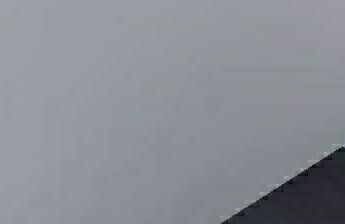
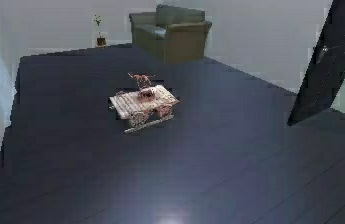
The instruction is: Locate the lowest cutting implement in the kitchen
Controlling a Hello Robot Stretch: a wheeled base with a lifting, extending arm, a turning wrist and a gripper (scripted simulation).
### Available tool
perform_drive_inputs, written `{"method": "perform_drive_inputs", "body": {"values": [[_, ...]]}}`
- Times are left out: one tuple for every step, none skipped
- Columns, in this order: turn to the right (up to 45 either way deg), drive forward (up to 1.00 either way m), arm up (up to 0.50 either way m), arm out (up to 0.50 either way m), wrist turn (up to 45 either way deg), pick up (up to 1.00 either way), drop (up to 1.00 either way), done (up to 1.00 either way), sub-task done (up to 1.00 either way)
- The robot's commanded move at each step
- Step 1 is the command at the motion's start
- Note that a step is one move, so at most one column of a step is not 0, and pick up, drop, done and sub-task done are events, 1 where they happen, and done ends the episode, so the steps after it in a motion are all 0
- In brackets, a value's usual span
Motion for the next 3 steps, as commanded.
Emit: {"method": "perform_drive_inputs", "body": {"values": [[45.0, 0.00, 0.00, 0.00, 0.0, 0.00, 0.00, 0.00, 0.00], [6.0, 0.00, 0.00, 0.00, 0.0, 0.00, 0.00, 0.00, 0.00], [0.0, 0.05, 0.00, 0.00, 0.0, 0.00, 0.00, 0.00, 0.00]]}}
